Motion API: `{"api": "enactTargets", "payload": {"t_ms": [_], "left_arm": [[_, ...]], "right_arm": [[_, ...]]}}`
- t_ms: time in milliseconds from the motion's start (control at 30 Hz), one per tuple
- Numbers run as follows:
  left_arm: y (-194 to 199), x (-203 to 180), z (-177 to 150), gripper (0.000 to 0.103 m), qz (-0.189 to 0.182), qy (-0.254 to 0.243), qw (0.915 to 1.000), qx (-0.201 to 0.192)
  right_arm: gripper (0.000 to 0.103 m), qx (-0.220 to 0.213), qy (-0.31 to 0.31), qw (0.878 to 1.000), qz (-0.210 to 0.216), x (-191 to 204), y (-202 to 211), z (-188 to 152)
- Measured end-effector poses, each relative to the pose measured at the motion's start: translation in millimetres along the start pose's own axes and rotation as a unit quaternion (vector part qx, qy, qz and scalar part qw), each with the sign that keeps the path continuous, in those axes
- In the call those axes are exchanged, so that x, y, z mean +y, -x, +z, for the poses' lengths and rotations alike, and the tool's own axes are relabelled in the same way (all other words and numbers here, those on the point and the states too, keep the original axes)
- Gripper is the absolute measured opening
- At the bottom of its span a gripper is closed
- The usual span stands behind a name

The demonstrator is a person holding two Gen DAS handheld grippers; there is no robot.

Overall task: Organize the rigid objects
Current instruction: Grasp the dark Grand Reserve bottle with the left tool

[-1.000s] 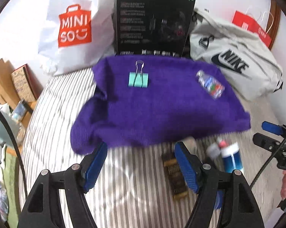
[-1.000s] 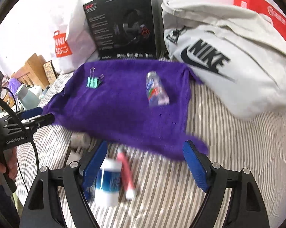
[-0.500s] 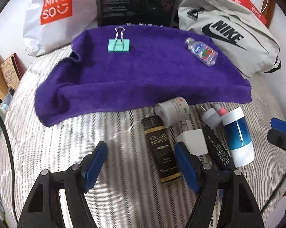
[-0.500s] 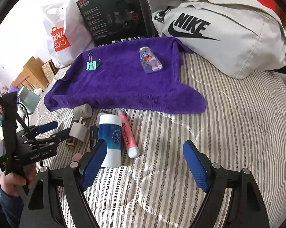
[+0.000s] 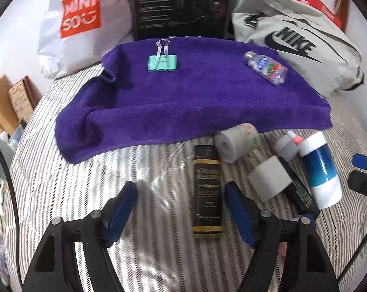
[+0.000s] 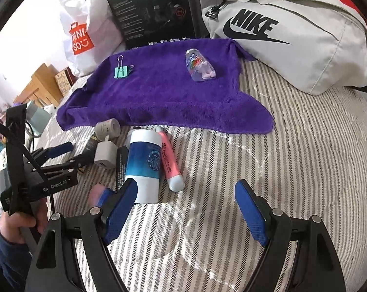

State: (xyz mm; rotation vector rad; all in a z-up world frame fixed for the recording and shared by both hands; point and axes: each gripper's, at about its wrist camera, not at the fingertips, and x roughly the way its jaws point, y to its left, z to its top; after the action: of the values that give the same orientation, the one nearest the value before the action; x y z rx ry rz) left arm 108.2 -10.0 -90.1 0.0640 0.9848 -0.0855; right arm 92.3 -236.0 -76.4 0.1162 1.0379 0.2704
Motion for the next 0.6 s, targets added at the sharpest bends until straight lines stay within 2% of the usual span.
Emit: {"api": "enactTargets", "payload": {"t_ms": [100, 167, 200, 233, 433, 567, 600], "left_arm": [[1, -8, 1, 0.057, -0.01, -0.018, 0.9998, -0.007], [2, -11, 2, 0.04, -0.017, -0.025, 0.9995, -0.008], [2, -12, 3, 0.035, -0.019, -0.026, 0.9994, -0.008], [3, -13, 3, 0.024, -0.021, -0.03, 0.9993, -0.007], [3, -13, 3, 0.023, -0.026, -0.03, 0.9992, -0.009], [3, -12, 4, 0.023, -0.028, -0.029, 0.9992, -0.007], [3, -11, 4, 0.023, -0.029, -0.029, 0.9991, -0.007]], "right_arm": [[0.082, 0.003, 0.002, 1.0, 0.005, 4, -3, -1], [0.082, 0.002, 0.011, 1.0, 0.007, 9, -4, -2], [0.082, 0.001, 0.014, 1.0, 0.008, 11, -5, -2], [0.082, -0.001, 0.016, 1.0, 0.007, 12, -6, -2], [0.081, -0.016, 0.005, 1.0, -0.012, -2, -2, 6], [0.081, -0.001, 0.026, 0.999, -0.033, -9, -17, 14], [0.078, 0.006, 0.034, 0.999, -0.033, -8, -23, 15]]}}
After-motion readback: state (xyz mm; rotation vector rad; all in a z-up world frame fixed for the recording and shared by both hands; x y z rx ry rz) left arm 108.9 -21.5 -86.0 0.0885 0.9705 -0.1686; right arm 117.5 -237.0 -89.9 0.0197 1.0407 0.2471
